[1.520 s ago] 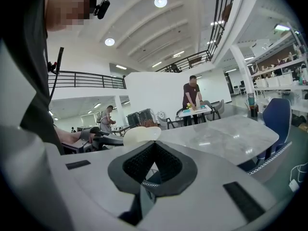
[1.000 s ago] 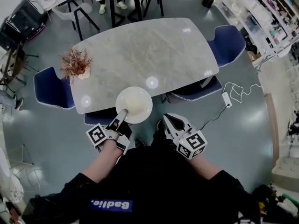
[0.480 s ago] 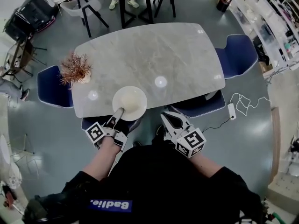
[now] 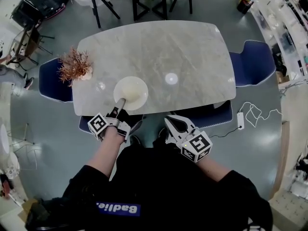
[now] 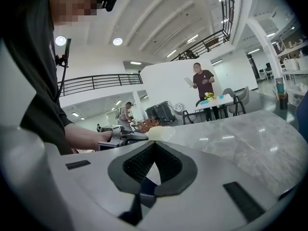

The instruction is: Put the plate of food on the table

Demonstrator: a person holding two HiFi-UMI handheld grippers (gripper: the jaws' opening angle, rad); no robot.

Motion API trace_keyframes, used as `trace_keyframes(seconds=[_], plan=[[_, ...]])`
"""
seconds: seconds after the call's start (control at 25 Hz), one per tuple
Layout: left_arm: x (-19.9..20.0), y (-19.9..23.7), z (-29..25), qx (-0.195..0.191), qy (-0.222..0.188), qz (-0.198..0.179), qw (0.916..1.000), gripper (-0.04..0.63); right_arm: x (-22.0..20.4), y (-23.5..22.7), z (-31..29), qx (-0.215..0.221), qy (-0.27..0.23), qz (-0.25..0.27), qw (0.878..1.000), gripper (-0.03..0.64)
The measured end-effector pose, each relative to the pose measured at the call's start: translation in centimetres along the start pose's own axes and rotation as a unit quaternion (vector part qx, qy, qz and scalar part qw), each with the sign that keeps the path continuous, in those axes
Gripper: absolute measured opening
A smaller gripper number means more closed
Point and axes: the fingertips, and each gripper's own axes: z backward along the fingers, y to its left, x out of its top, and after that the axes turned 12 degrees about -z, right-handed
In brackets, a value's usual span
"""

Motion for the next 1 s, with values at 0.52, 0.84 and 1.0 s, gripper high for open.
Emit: trace_keyframes(seconds=[0.52,0.84,1.0], plan=[[2.3,7.4,-9.7,-0.025,0.014,-0.031,0.9991,0.023,0.1,-3.9,1.2,-0.07,0.0,-0.022,0.997,0.009],[3.2,14.3,-13.6,0.019,0.032,-0.036,0.9987,0.023,-1.3,-5.3,1.6,-0.13,0.016,-0.042,0.991,0.01],[3.7,15.9,-15.8,0.032,0.049,-0.044,0.9974,0.023,-1.9,-5.5,0.8,-0.146,0.025,-0.049,0.988,0.009]])
